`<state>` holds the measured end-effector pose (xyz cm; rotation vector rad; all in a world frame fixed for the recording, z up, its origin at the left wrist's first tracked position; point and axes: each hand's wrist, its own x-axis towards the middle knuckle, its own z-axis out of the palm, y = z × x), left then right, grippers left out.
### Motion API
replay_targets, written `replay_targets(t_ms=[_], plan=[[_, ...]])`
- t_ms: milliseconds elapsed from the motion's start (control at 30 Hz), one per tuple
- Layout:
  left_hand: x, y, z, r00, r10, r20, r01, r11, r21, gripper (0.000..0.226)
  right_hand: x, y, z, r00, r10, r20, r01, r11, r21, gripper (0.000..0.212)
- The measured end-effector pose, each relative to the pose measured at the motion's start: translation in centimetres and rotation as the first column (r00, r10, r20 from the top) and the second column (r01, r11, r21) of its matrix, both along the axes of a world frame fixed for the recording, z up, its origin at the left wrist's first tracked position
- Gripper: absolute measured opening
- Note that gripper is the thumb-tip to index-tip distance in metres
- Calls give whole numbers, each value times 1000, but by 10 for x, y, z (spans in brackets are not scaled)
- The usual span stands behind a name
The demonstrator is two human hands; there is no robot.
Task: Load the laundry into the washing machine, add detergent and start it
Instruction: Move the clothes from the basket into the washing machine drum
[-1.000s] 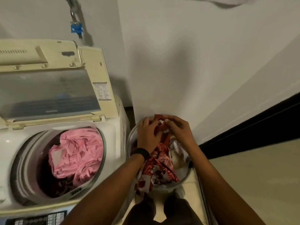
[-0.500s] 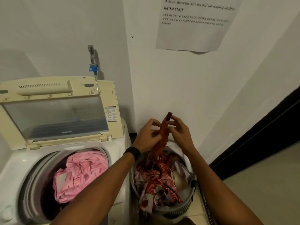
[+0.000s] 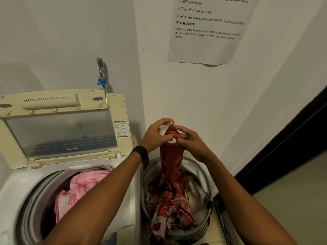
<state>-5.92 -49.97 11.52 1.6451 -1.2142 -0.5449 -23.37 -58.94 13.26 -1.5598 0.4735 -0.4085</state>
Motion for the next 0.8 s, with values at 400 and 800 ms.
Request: replay_targets(t_ms=[400, 800], plan=[[30, 7, 22, 997, 68, 22, -68, 997, -23, 21, -19, 14, -55, 897, 148, -417, -220, 967, -130, 52], [17, 4, 8, 923, 310, -229, -308, 950, 44, 24, -7, 4, -24, 978, -170, -123, 99, 891, -443, 14]])
